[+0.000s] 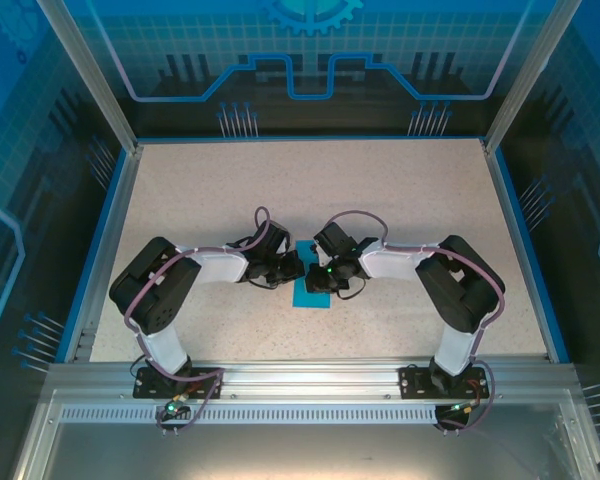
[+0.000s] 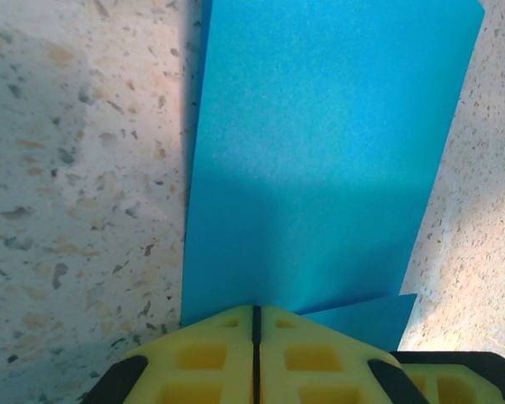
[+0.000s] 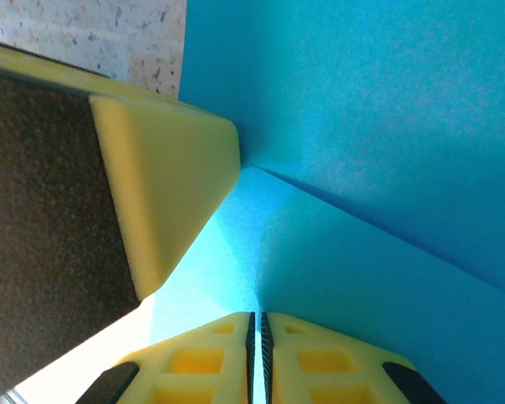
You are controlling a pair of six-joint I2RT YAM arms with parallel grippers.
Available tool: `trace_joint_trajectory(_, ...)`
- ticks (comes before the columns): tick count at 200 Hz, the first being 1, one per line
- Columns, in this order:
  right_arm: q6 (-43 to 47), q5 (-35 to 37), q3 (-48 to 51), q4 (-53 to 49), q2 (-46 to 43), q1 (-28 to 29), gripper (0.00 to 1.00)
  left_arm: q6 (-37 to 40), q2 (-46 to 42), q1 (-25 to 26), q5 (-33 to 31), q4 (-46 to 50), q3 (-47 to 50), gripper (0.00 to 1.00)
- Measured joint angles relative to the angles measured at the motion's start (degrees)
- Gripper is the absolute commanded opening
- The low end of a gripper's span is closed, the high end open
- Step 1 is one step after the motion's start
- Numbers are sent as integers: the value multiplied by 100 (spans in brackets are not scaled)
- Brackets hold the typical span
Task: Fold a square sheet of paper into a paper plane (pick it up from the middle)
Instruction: Fold the triangle a second time at the center of the table.
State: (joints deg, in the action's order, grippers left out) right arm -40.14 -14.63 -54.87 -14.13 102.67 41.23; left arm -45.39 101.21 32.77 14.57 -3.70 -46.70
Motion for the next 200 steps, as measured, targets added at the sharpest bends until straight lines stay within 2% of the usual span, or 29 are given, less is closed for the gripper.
trace_joint_trajectory(154, 424, -96, 1038, -490, -975, -48, 14, -122, 11, 9, -22, 0, -9, 11)
trace_joint_trajectory(200, 354, 24, 1231, -743, -1746, -278, 22, -125, 4, 22, 4, 48, -59, 19)
